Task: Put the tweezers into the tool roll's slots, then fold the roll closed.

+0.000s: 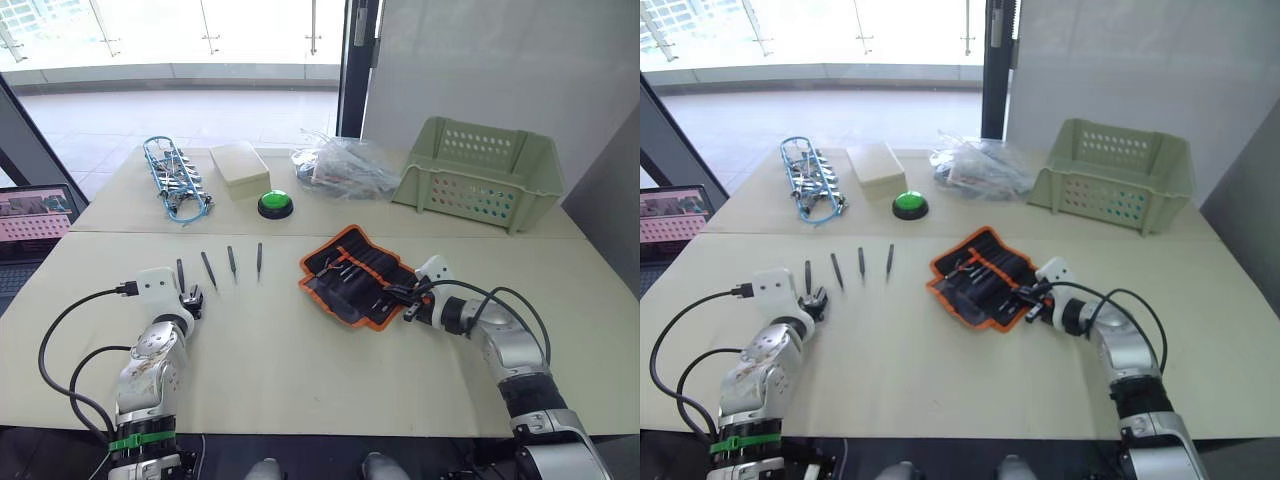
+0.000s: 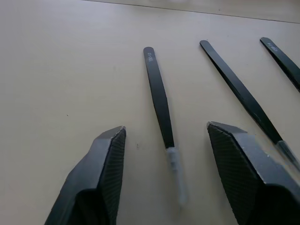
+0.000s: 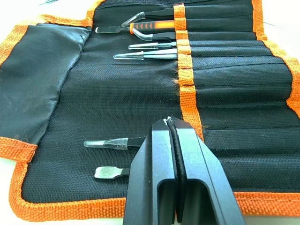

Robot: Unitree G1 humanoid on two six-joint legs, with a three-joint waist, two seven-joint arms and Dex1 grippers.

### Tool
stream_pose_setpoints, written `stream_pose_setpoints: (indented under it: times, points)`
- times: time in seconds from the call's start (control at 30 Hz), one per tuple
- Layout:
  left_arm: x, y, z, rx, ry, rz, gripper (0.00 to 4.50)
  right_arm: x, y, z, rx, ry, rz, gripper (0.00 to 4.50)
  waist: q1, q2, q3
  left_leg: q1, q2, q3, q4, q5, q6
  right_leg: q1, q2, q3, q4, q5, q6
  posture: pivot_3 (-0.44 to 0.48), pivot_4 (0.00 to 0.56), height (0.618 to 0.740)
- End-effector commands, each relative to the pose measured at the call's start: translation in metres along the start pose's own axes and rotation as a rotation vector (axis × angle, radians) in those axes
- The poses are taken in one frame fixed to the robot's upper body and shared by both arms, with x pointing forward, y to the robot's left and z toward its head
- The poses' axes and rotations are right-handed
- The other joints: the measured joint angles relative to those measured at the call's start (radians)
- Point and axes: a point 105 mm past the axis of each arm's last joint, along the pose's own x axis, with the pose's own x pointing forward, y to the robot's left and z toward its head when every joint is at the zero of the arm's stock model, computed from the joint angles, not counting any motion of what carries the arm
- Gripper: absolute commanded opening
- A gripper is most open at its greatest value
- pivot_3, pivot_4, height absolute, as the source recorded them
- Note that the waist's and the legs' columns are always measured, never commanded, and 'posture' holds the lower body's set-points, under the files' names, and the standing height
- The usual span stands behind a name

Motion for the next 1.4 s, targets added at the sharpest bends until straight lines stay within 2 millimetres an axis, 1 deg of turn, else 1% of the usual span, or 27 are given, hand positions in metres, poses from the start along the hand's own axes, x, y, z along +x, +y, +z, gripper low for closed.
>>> stream_pose_setpoints:
  times: [0.03,0.17,0.2,0.27,0.33,0.47,0.53,0.67,0.77,0.8,0.83,0.87,0.9,0.93,1.0,1.1,1.17,1.27,1.3,1.33,1.4]
  points:
    - [0.006,-0.008,-0.013,-0.028,0.047,-0.016,1.60,-0.003,0.001,-0.011,0.019,0.036,-0.013,0.00,0.004,0.001,0.000,0.000,0.000,0.000,0.000,0.000,0.000,0.000,0.000,0.000,0.000,0.000,0.000,0.000,0.150,0.740]
    - [0.008,-0.007,-0.014,-0.013,0.031,-0.015,0.29,-0.006,-0.002,-0.008,0.018,0.023,-0.039,0.00,0.016,0.002,-0.001,0.000,-0.001,0.000,0.000,0.000,0.000,0.000,-0.001,0.000,0.000,0.000,0.000,0.000,0.150,0.740]
    - [0.009,-0.007,-0.016,-0.010,0.030,-0.017,0.05,-0.006,-0.003,-0.007,0.019,0.019,-0.050,0.00,0.018,0.003,-0.001,0.000,-0.001,0.000,0.000,0.000,0.000,0.000,-0.001,0.000,0.000,0.000,0.000,0.000,0.150,0.740]
    - [0.011,-0.003,-0.017,-0.035,0.023,-0.005,0.05,-0.008,-0.005,-0.007,0.021,0.016,-0.064,0.00,0.021,0.003,-0.002,0.000,-0.001,0.000,0.000,0.000,0.000,0.001,-0.001,0.000,0.000,0.000,0.000,0.000,0.150,0.740]
    - [0.013,0.000,-0.013,-0.036,0.002,-0.002,0.05,-0.009,-0.005,-0.008,0.019,0.017,-0.070,0.00,0.023,0.003,-0.002,0.000,-0.001,0.000,0.000,0.001,-0.001,0.001,-0.001,0.000,0.000,0.001,0.000,0.000,0.150,0.740]
    - [0.015,0.019,0.004,-0.017,-0.077,0.032,0.05,-0.012,-0.008,-0.007,0.020,0.014,-0.090,0.00,0.019,0.003,-0.002,0.000,-0.001,0.000,0.000,0.002,-0.001,0.001,0.000,0.000,0.000,0.001,0.000,0.000,0.150,0.740]
    - [0.015,0.024,0.013,-0.003,-0.114,0.030,0.05,-0.013,-0.009,-0.007,0.018,0.015,-0.095,0.00,0.017,0.003,-0.002,0.000,0.000,0.000,0.000,0.002,-0.001,0.000,0.000,0.000,0.000,0.001,0.000,0.000,0.150,0.740]
    - [0.014,0.022,0.035,0.050,-0.192,-0.017,0.05,-0.013,-0.010,-0.007,0.018,0.012,-0.102,0.00,0.015,0.002,-0.001,-0.003,0.000,-0.001,0.000,0.002,-0.001,-0.002,0.000,-0.001,0.000,0.001,0.000,0.000,0.150,0.740]
    - [0.012,0.008,0.056,0.072,-0.267,-0.098,0.05,-0.014,-0.012,-0.005,0.014,0.002,-0.109,0.00,0.019,0.002,-0.001,-0.003,-0.001,-0.001,0.000,0.002,-0.001,-0.002,0.000,-0.001,-0.001,0.001,0.000,0.000,0.150,0.740]
    - [0.010,-0.001,0.066,0.104,-0.312,-0.141,0.05,-0.015,-0.014,0.001,0.021,-0.028,-0.116,0.00,0.020,0.002,-0.001,-0.004,-0.001,-0.001,0.000,0.002,-0.002,-0.002,0.000,-0.001,-0.001,0.002,0.001,0.000,0.150,0.740]
    - [0.004,-0.018,0.081,0.158,-0.378,-0.222,0.05,-0.017,-0.015,0.011,0.024,-0.068,-0.116,0.00,0.020,0.002,-0.001,-0.004,-0.001,-0.001,0.000,0.002,-0.002,-0.002,0.000,-0.001,-0.001,0.002,0.001,0.000,0.150,0.740]
    - [-0.002,-0.033,0.093,0.175,-0.422,-0.294,0.05,-0.020,-0.018,0.022,0.026,-0.106,-0.120,0.00,0.021,0.001,0.000,-0.004,-0.001,-0.001,0.000,0.002,-0.002,-0.002,0.000,-0.001,-0.001,0.002,0.001,0.000,0.150,0.740]
    - [-0.008,-0.046,0.102,0.182,-0.452,-0.363,0.05,-0.023,-0.020,0.031,0.029,-0.140,-0.124,0.00,0.023,0.001,0.000,-0.005,-0.001,-0.001,0.000,0.003,-0.002,-0.003,0.000,-0.001,-0.001,0.002,0.001,0.000,0.150,0.740]
    - [-0.011,-0.056,0.104,0.192,-0.453,-0.414,0.05,-0.025,-0.020,0.036,0.030,-0.160,-0.120,0.00,0.024,0.001,0.000,-0.006,-0.001,-0.001,0.000,0.003,-0.002,-0.004,-0.001,-0.001,-0.001,0.002,0.001,0.000,0.150,0.740]
    - [-0.015,-0.071,0.103,0.202,-0.432,-0.511,0.05,-0.026,-0.020,0.040,0.029,-0.171,-0.113,0.00,0.019,0.002,0.000,-0.007,-0.001,-0.001,0.000,0.003,-0.002,-0.005,-0.001,-0.001,-0.002,0.002,0.001,0.000,0.150,0.740]
    - [-0.021,-0.093,0.102,0.229,-0.396,-0.637,0.05,-0.025,-0.020,0.039,0.023,-0.163,-0.110,0.00,0.007,0.002,0.000,-0.006,0.000,-0.001,-0.001,0.002,-0.001,-0.005,0.000,-0.001,-0.002,0.002,0.001,0.000,0.150,0.740]
    - [-0.024,-0.107,0.098,0.300,-0.383,-0.699,0.05,-0.025,-0.019,0.038,0.020,-0.156,-0.104,0.00,-0.004,0.002,0.000,-0.007,0.000,0.000,-0.001,0.002,0.000,-0.006,0.000,-0.001,-0.002,0.002,0.001,0.000,0.150,0.740]
    - [-0.032,-0.137,0.087,0.347,-0.317,-0.848,0.05,-0.022,-0.020,0.028,0.009,-0.116,-0.109,0.00,-0.008,0.002,0.001,-0.008,0.000,0.000,-0.001,0.002,0.000,-0.008,0.000,-0.001,-0.002,0.002,0.001,0.000,0.150,0.740]
    - [-0.035,-0.144,0.085,0.350,-0.302,-0.881,0.05,-0.021,-0.021,0.025,0.006,-0.104,-0.112,0.00,-0.009,0.002,0.001,-0.008,0.000,0.000,-0.001,0.002,0.000,-0.008,0.000,-0.001,-0.002,0.002,0.001,0.000,0.150,0.740]
    - [-0.042,-0.154,0.080,0.380,-0.276,-0.946,0.05,-0.019,-0.022,0.021,0.017,-0.099,-0.119,0.00,-0.009,0.002,0.001,-0.008,0.000,0.000,-0.001,0.002,0.000,-0.007,0.000,-0.001,-0.002,0.002,0.001,0.000,0.150,0.740]
    - [-0.057,-0.168,0.068,0.471,-0.250,-1.061,0.05,-0.015,-0.022,0.015,0.040,-0.101,-0.124,0.00,-0.010,0.002,0.001,-0.008,0.000,0.000,-0.001,0.002,0.000,-0.007,0.000,-0.001,-0.002,0.002,0.001,0.000,0.150,0.740]
